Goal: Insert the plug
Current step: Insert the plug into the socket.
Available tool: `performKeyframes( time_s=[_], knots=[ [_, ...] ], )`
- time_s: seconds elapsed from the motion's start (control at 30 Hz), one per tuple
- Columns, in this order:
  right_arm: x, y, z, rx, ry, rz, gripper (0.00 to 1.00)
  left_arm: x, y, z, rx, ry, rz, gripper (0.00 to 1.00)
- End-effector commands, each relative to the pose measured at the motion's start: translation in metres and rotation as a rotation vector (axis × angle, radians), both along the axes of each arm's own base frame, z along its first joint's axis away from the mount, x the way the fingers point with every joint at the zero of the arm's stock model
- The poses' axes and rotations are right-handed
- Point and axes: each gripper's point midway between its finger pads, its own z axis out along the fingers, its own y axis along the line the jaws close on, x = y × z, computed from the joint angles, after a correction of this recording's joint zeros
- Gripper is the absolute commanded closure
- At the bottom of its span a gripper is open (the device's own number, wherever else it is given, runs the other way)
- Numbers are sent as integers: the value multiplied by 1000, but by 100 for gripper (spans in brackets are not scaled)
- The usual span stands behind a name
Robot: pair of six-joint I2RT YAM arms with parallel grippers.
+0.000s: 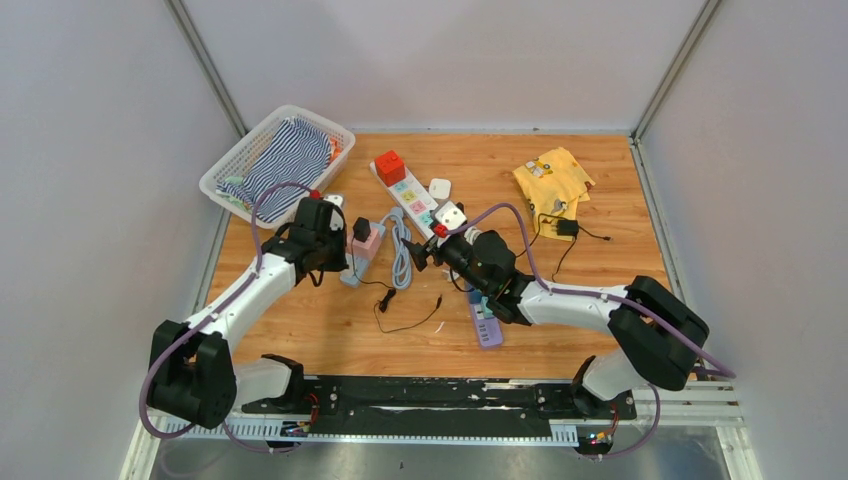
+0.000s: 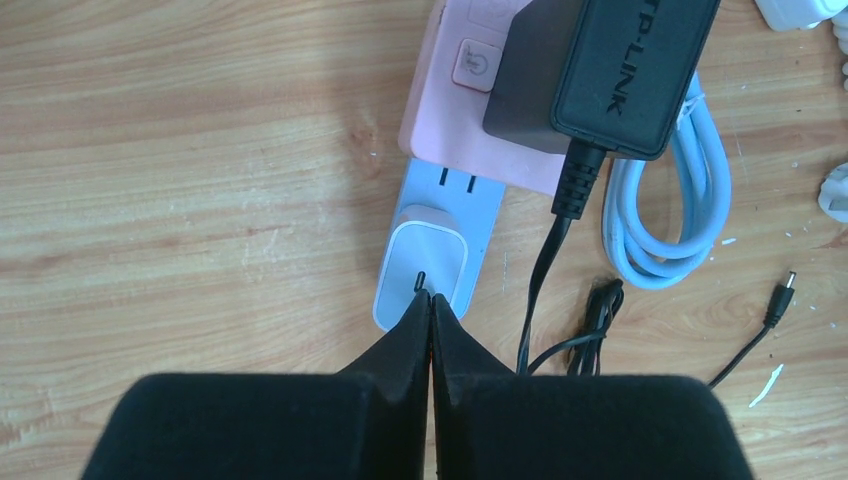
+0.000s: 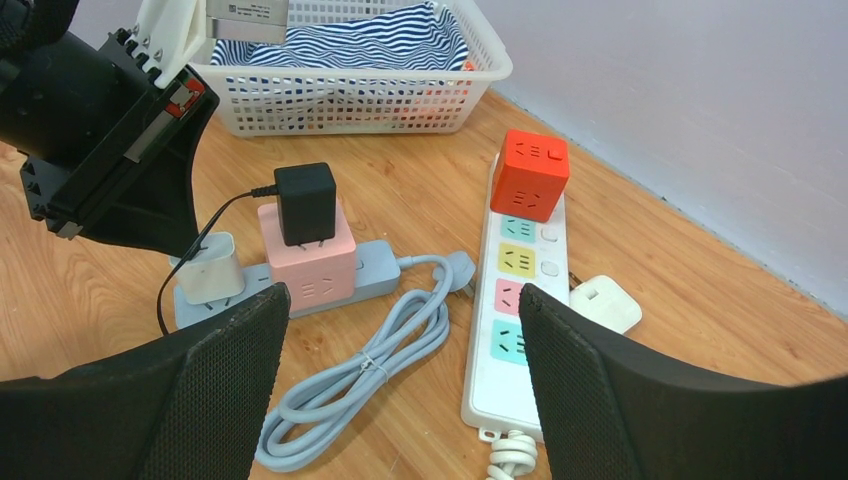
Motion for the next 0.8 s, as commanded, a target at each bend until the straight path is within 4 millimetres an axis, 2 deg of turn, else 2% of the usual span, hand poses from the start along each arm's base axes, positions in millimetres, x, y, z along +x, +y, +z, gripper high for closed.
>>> performKeyframes(
  time_s=[0.0,0.1,0.17,0.33,0.4,0.53,0.67,0.77],
  knots=[
    [4,-2,11,19,-8,-13,14,3,0,12,-2,-9,-9,100],
    [4,-2,11,19,-8,-15,14,2,9,9,42,-4,17,100],
    [4,-2,11,19,-9,-15,14,-6,13,-5,53,39,34,100],
    [5,-3,8,5,-5,-23,14,-38,5,-43,-2,171,32,100],
    [6,-3,8,2,-6,-25,14,-43,7,-46,1,171,35,100],
    [6,-2,5,-2,9,-25,14,-39,8,-41,-4,150,49,100],
    [6,-3,7,5,18,-26,14,-46,12,-57,26,207,64,100],
    [6,-5,8,3,29,-35,14,-44,11,-59,11,187,68,100]
  ],
)
